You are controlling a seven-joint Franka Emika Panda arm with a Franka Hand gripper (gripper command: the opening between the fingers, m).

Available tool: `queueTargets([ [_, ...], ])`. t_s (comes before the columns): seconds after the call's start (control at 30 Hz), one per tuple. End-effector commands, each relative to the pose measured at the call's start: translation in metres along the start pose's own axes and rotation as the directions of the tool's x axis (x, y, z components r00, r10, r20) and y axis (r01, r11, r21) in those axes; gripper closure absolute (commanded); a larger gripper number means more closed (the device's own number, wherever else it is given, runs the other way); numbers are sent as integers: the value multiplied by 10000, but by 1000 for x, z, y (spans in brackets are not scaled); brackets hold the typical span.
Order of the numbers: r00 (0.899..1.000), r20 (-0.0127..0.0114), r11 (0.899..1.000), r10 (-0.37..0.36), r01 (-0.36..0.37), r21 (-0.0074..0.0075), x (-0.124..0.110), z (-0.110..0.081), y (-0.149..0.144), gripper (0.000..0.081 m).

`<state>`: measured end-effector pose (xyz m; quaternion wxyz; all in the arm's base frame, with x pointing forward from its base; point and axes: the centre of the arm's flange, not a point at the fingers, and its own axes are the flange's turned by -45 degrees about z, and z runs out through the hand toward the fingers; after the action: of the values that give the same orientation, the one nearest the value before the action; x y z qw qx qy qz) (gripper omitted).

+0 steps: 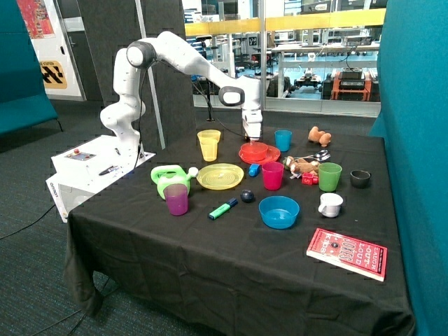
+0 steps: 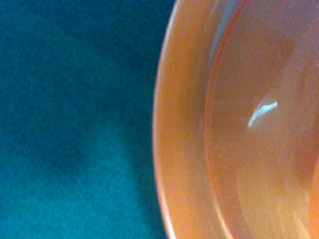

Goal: Place the bowls on the appropriate plate

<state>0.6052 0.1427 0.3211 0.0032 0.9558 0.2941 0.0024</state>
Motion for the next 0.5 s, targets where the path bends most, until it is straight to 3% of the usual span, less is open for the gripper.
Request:
queueTargets([
  [0.0,9997,25,9997,-250,249,76,-9,-14,-5,282],
  [0.47,9972,21,9972,-750,749,78,-29,-38,-20,314],
])
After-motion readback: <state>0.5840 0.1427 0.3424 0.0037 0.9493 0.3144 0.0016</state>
